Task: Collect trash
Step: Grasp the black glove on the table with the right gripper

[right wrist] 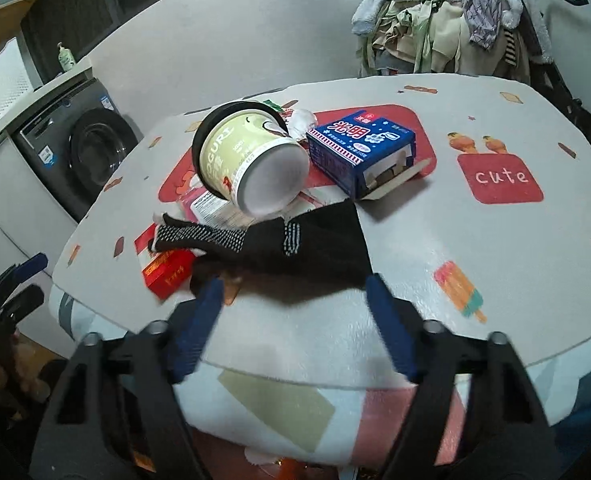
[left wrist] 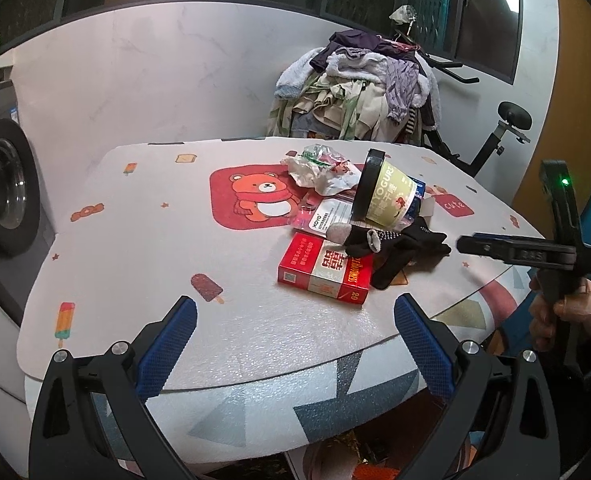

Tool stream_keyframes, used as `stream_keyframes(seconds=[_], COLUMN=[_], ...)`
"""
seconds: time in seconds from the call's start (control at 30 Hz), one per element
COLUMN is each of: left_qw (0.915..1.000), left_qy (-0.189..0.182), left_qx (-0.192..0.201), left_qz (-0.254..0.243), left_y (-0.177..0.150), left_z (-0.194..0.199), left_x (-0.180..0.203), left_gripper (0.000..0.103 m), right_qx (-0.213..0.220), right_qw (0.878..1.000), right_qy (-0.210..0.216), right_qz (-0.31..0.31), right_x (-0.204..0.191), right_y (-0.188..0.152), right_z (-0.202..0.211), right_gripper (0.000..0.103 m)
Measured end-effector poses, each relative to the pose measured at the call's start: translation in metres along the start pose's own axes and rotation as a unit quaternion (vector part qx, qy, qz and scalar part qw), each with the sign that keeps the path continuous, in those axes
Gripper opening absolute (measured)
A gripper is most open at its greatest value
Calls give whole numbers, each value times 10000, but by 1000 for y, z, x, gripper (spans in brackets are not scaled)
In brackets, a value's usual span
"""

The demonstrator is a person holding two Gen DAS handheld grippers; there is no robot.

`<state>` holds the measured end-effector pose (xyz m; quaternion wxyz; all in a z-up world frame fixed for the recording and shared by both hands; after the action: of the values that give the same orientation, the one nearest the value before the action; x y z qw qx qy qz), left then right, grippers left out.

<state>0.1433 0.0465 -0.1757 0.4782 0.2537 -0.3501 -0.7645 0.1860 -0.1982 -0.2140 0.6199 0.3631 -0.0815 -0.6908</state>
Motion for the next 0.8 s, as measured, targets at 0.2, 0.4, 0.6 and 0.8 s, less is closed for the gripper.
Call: stream_keyframes(seconds=[0.2, 0.4, 0.6, 0.8], left_qw=[9999, 9998, 9997, 9993], left_qy=[-85, -164, -183, -302], left_qx=[-65, -84, -53, 48], left_qz=[-43, -73, -141, -225], left_y=[-3, -3, 2, 23], left_z=[-8, -13, -13, -21], left_x=[4, 10, 13, 21], left_gripper=[97, 97, 97, 97], right_qx=[-77, -249, 281, 1072], right_qw=[9997, 9982, 9986, 9938], right_qy=[247, 323, 358, -180], right_qz=[-22, -436, -279, -243], right_x=[-13, -9, -7, 19], right_y=[5, 8, 20, 46], right_z=[-13, -30, 5, 57], right_gripper=[50, 9, 9, 9])
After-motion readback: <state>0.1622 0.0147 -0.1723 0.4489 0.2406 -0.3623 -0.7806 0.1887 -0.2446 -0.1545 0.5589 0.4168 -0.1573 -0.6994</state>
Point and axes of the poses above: each gripper's, at about its wrist camera, not at the fingertips, and z roughly against the way its jaws point, x to its right, y to its top, the point moved 8 cm from there along -z, roughly the way its jaws point, and after that the axes turned 12 degrees about -z, right-handed, at the moved point
